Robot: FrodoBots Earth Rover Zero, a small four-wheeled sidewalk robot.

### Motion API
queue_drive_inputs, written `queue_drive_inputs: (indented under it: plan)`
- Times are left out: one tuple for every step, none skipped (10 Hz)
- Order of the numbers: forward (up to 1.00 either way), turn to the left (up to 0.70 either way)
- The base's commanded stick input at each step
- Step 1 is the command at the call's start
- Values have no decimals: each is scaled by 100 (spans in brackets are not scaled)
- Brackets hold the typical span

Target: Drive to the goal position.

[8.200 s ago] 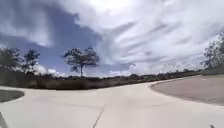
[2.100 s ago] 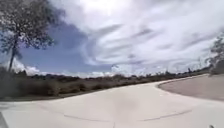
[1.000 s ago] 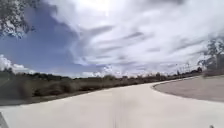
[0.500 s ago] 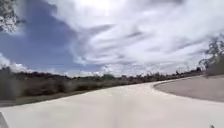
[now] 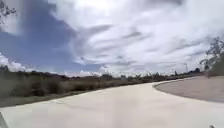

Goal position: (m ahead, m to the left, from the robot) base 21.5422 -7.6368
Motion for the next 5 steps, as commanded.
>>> queue_drive_inputs:
  plan:
    - [85, -26]
    - [85, -13]
    - [85, 0]
    - [85, 0]
    - [85, 0]
